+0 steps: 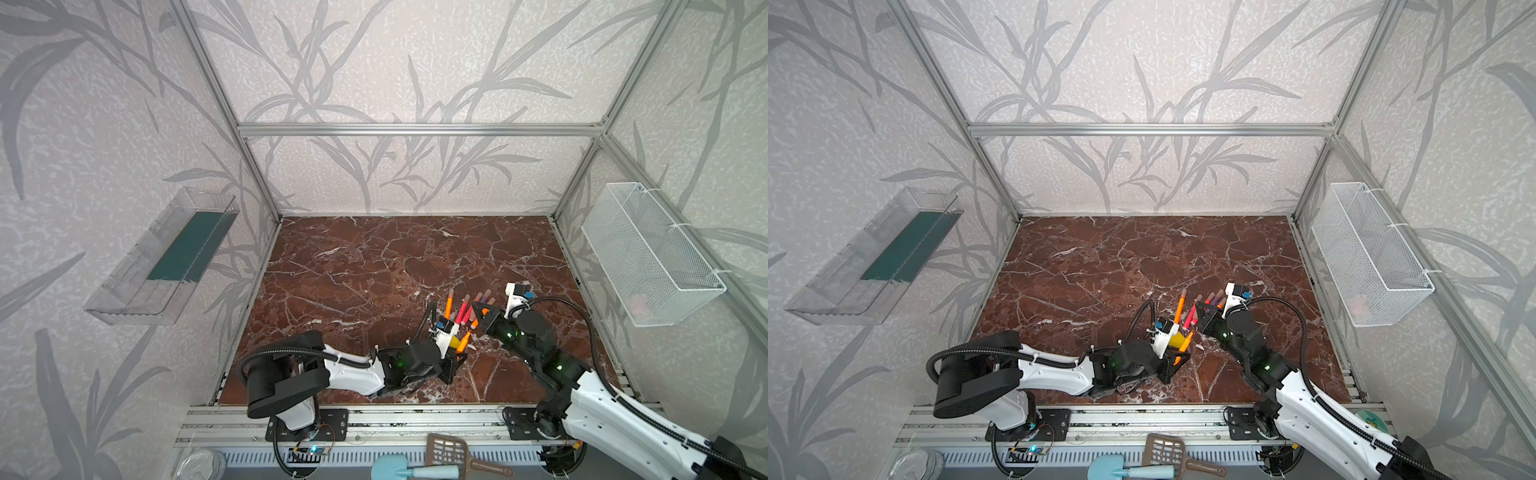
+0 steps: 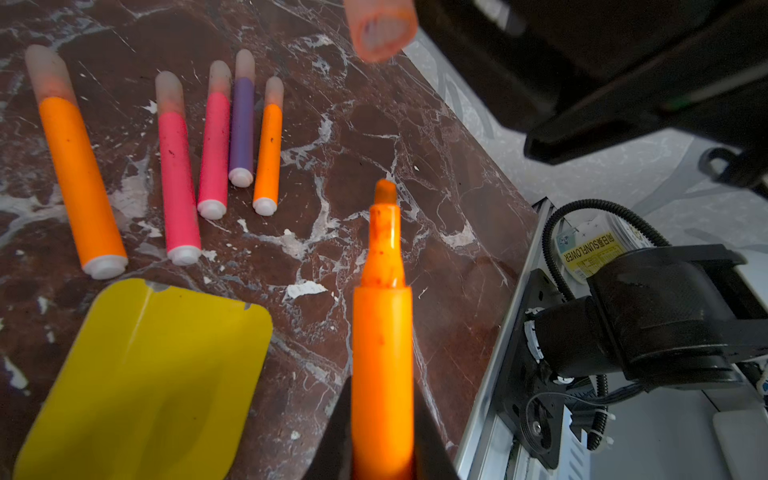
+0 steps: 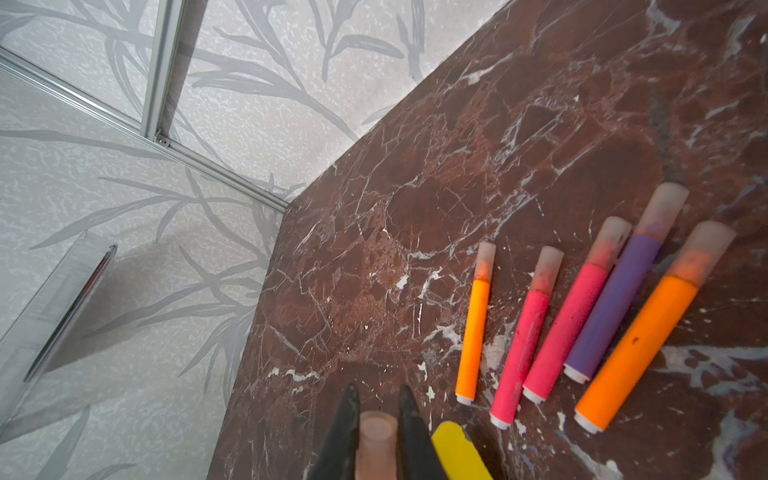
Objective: Insert the pens into the pen caps
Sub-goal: 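Bring the cap over the marker tip with the right gripper while the left holds it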
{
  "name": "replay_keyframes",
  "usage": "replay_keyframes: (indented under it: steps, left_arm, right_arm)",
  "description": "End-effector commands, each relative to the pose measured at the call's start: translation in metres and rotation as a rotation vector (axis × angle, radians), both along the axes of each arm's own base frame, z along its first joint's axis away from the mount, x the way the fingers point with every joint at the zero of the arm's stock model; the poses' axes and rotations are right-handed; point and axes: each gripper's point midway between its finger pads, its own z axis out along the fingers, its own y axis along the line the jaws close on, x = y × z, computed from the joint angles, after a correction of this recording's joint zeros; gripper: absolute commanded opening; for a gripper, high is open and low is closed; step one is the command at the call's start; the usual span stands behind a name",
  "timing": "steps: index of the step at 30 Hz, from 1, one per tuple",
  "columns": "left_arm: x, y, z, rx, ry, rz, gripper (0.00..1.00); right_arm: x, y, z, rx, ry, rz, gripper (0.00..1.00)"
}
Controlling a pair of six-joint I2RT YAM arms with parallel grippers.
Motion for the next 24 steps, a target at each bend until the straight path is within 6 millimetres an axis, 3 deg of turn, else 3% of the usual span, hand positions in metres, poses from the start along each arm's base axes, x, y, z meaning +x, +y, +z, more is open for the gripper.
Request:
replay_keyframes:
  steps: [1, 24]
  left_arm:
    - [0.005, 0.000, 0.012, -0.034, -0.035, 0.034, 0.00]
    - [0.013, -0.001, 0.015, -0.032, -0.062, 0.067, 0.00]
  right_arm:
    - [-0.002, 0.004, 0.004, 0.066, -0.006, 0.015, 0.10]
    - [-0.020, 0.013, -0.009, 0.149, 0.015, 0.080, 0.10]
